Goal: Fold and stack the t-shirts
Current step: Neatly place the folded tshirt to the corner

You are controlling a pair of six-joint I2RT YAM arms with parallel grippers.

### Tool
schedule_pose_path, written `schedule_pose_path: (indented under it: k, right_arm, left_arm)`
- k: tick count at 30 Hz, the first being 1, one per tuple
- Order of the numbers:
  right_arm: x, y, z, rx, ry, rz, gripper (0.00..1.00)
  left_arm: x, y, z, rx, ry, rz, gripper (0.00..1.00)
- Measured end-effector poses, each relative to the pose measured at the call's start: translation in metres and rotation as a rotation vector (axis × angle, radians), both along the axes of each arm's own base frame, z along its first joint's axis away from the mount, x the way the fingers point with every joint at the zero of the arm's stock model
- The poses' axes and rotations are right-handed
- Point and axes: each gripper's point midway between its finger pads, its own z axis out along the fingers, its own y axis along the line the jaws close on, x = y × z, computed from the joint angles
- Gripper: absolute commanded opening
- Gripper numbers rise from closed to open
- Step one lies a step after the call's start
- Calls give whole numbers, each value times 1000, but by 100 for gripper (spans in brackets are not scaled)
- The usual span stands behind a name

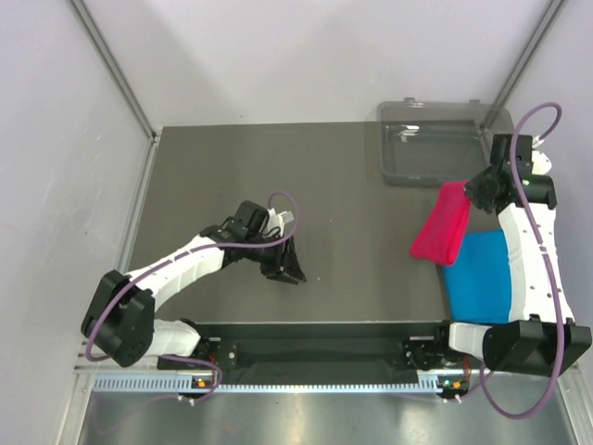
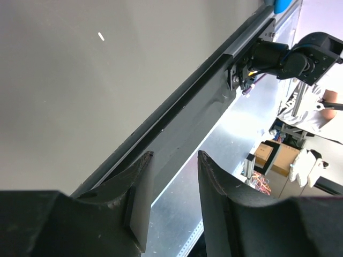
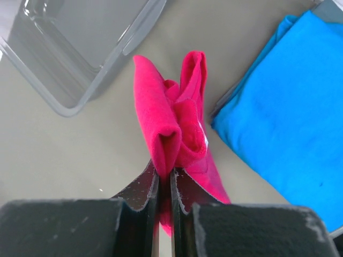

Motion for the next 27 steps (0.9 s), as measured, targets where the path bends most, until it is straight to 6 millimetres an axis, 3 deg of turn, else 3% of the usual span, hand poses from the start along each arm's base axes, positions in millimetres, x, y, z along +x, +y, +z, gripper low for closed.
schedule_pose_path:
  k: [15, 27]
  right_arm:
    - [12, -20, 19, 83, -41, -183, 0]
    - [6, -56, 31, 87, -75, -323, 0]
  left_arm:
    - [3, 6, -3, -19, 30, 5, 41]
    - [4, 9, -9, -27, 64, 4, 41]
